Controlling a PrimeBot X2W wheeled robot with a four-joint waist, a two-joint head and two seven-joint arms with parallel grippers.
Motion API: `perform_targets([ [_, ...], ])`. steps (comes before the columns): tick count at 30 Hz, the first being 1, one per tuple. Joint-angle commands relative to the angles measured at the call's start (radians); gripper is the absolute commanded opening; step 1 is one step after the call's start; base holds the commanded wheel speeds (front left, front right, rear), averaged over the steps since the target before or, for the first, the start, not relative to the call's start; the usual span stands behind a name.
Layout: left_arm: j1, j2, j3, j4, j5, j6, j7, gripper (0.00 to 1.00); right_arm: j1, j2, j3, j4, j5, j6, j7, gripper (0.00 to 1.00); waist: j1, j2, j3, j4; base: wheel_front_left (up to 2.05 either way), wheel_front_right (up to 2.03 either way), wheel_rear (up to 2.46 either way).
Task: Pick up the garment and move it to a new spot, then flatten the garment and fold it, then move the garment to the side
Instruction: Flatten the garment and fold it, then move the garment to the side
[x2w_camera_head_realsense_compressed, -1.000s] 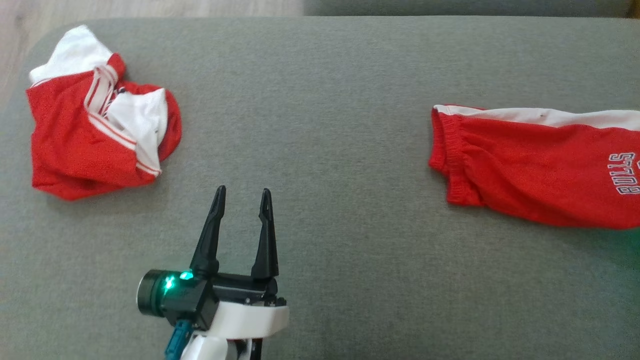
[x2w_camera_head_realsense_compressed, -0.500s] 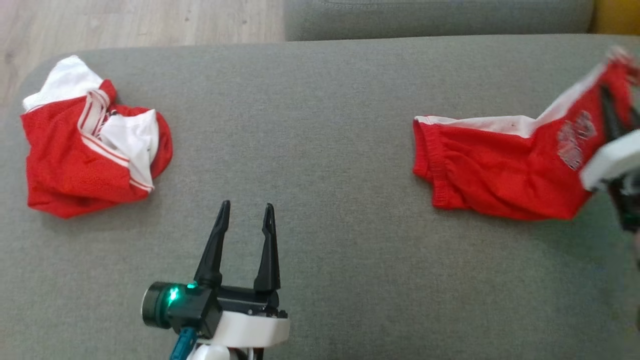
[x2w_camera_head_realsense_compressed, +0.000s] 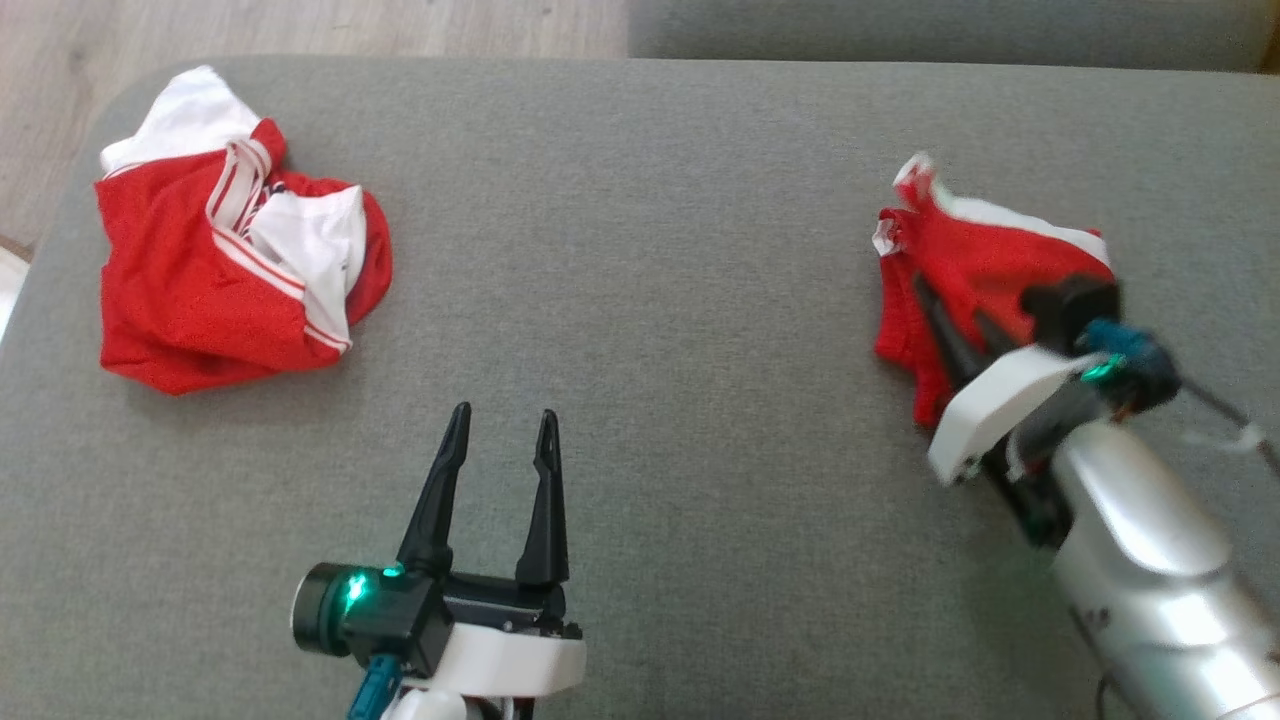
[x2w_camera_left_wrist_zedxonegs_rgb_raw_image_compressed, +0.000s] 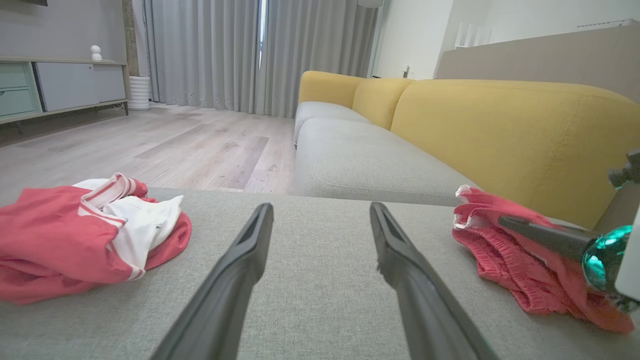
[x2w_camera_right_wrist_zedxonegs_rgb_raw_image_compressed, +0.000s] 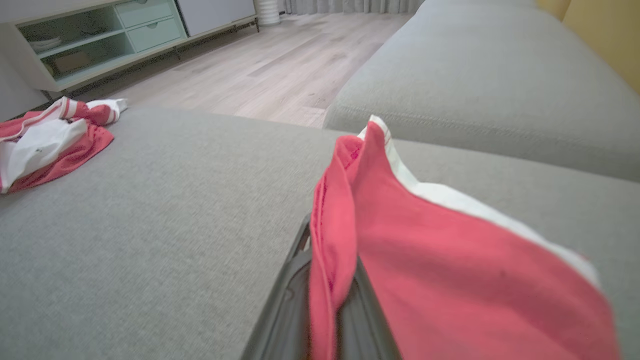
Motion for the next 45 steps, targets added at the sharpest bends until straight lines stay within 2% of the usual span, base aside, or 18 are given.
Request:
perform_targets([
  [1,-0.031,0.0,0.021,-0.026,-0.01,-0.004,-0.005,1.0,-0.003,0.014,0.011,-0.019,-0.008,0.007,-0.006,0.0,-0.0001,0.0,0.004,0.006,0.0,0.0,0.0],
  [2,-0.035,0.0,0.017,-0.022,-0.012,-0.004,-0.005,1.0,0.013,0.04,0.018,-0.003,-0.011,0.007,-0.017,0.89,-0.0001,0.0,0.002,0.012,0.0,0.0,0.0],
  [3,-0.036,0.0,0.017,-0.02,-0.012,-0.003,-0.005,1.0,0.02,0.053,0.015,0.0,-0.009,0.007,-0.031,1.0,-0.0001,0.0,-0.001,0.014,0.0,0.0,0.0],
  [9,-0.01,0.0,0.05,-0.017,-0.016,0.011,-0.005,1.0,0.116,0.115,0.026,-0.035,0.001,0.007,-0.109,1.0,-0.0001,0.0,-0.051,-0.001,0.0,0.0,0.0],
  [14,0.033,0.0,0.088,-0.017,-0.017,0.012,-0.005,1.0,0.252,0.151,0.063,-0.126,0.031,0.007,-0.15,1.0,-0.0001,0.0,-0.116,-0.026,0.0,0.0,0.0],
  [18,0.083,0.0,0.11,-0.021,-0.015,0.013,-0.005,1.0,0.355,0.159,0.056,-0.212,0.036,0.007,-0.168,1.0,-0.0001,0.0,-0.174,-0.052,0.0,0.0,0.0],
  [29,0.23,0.0,0.165,-0.072,-0.009,0.021,-0.005,1.0,0.556,0.125,-0.164,-0.471,-0.088,0.007,-0.175,1.0,-0.0001,0.0,-0.277,-0.113,0.0,0.0,0.0],
  [36,0.317,0.0,0.204,-0.086,0.016,0.012,-0.005,1.0,0.635,0.106,-0.225,-0.497,-0.153,0.007,-0.176,1.0,-0.0001,0.0,-0.319,-0.134,0.0,0.0,0.0],
  [45,0.349,0.0,0.224,-0.084,0.031,-0.006,-0.005,1.0,0.693,0.128,-0.307,-0.477,-0.141,0.007,-0.176,1.0,-0.0001,0.0,-0.33,-0.127,0.0,0.0,0.0],
])
